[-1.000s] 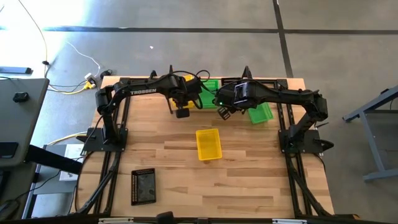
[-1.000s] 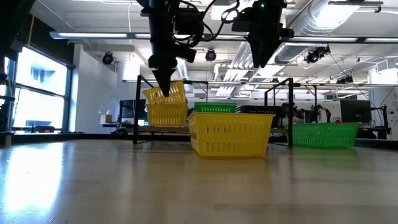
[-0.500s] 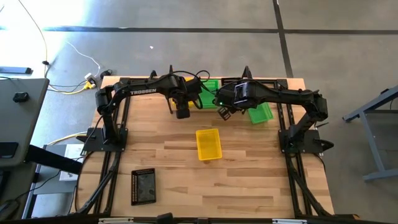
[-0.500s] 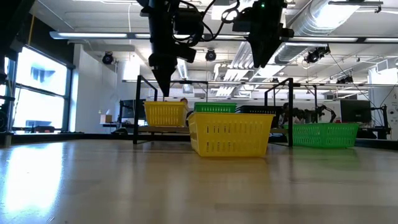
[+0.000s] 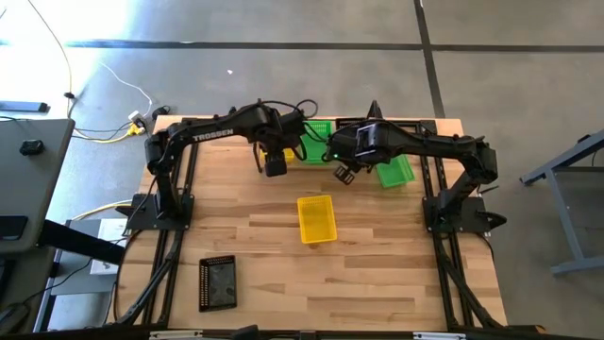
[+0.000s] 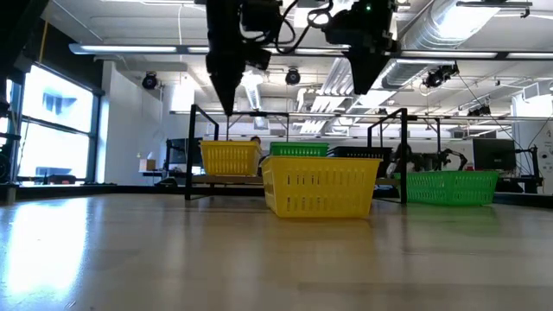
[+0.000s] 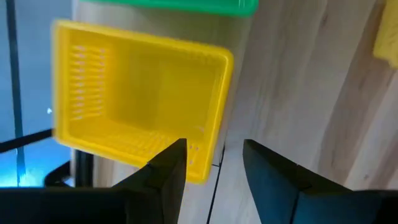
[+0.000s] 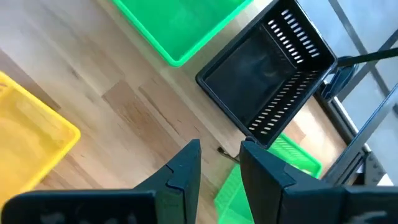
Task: Stack baskets on shelf by color
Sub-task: Stack the green bin on top of the green bins on the shelf
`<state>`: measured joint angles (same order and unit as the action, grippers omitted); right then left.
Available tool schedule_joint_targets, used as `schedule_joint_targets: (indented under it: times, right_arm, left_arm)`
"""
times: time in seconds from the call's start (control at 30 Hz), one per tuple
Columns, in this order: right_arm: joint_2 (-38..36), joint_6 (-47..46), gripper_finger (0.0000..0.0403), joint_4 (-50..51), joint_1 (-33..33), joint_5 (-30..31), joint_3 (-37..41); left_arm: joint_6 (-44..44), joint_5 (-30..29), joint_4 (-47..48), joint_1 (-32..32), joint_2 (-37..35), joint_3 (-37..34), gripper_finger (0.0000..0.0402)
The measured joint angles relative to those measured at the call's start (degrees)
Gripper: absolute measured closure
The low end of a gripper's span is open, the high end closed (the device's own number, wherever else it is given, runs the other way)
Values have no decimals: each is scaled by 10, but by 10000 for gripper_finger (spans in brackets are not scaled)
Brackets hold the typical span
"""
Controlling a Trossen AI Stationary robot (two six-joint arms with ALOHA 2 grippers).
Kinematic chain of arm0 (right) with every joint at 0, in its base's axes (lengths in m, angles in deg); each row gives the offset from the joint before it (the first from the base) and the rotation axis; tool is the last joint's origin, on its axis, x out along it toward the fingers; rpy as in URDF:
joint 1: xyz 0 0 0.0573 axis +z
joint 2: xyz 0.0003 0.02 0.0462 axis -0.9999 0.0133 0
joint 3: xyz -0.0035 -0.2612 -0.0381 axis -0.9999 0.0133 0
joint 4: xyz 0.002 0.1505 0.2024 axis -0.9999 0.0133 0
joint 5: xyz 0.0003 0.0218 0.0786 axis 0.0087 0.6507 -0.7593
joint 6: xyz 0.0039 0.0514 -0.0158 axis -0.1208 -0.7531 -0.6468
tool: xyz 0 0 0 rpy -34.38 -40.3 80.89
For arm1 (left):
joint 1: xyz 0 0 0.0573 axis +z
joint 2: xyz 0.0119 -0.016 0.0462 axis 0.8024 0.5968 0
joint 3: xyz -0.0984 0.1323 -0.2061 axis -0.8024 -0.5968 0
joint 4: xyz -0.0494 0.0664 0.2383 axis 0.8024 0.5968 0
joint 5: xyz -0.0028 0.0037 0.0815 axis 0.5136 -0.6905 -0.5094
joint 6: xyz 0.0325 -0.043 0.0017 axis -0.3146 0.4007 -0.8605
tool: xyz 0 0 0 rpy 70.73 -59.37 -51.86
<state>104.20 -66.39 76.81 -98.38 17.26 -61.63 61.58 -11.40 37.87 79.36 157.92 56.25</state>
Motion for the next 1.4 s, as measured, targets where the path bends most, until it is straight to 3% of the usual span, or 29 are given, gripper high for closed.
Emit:
schedule_joint_targets:
  times: [0.3,0.5,0.8,1.27,1.4]
  right_arm:
    - [0,60,306,26,-11,5,0]
    - [-9,86,306,47,-14,41,0]
    - [-100,100,306,58,-40,85,0]
    - [-197,46,306,142,-112,75,1]
    - [-226,50,306,115,-124,43,57]
  left_arm:
    - [8,-5,58,0,0,114,267]
    - [14,-13,95,0,-1,164,268]
    - [54,-18,124,2,-34,170,268]
    - [115,-19,149,2,-106,167,268]
    - [127,-21,149,2,-123,167,268]
